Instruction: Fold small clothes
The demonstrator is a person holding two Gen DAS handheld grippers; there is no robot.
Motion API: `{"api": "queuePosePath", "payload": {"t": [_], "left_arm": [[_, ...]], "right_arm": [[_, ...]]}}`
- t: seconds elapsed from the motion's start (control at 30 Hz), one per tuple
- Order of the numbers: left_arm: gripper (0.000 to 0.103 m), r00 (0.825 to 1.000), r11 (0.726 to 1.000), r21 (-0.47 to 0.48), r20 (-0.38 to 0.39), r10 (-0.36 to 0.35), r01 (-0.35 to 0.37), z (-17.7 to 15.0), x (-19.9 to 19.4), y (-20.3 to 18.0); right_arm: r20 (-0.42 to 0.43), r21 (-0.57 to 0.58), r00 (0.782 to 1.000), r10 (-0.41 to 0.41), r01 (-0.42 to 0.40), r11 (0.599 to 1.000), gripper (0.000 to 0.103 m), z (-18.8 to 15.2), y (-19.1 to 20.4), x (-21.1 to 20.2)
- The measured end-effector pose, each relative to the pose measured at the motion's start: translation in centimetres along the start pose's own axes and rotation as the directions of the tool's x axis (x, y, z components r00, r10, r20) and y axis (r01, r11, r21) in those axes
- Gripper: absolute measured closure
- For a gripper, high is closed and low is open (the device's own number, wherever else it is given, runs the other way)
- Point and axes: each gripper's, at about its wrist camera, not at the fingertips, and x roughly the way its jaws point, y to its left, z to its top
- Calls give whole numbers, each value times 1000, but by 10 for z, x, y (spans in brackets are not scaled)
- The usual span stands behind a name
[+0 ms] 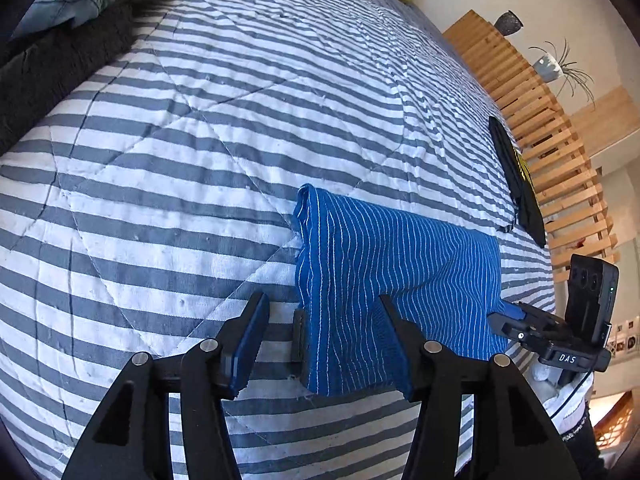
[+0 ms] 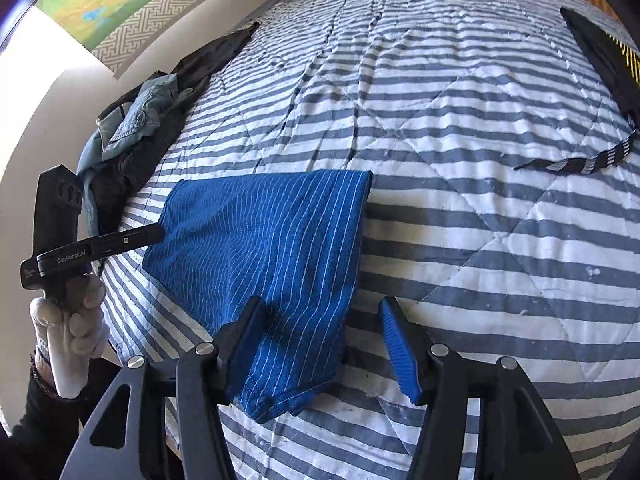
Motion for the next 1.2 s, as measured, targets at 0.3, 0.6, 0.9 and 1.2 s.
{"api": "queuePosePath", "payload": {"t": [0.3, 0.6, 0.9, 1.2], "left_arm": [[83, 999, 997, 67, 5, 34, -34, -5, 11, -11], [93, 997, 987, 149, 57, 55, -63, -1, -7, -45], [93, 993, 941, 335, 117, 7, -47, 57, -21, -157], [93, 990, 850, 527, 125, -68, -8, 136, 26, -342]], "right_arm": [[-14, 1, 997, 74, -74, 997, 74, -2, 6, 13], [57, 26, 993, 105, -107, 994, 89, -8, 11, -10], [266, 72, 962, 65, -87, 994, 90, -16, 3, -97], [509, 219, 851, -127, 14, 976, 90, -20, -53, -193]]}}
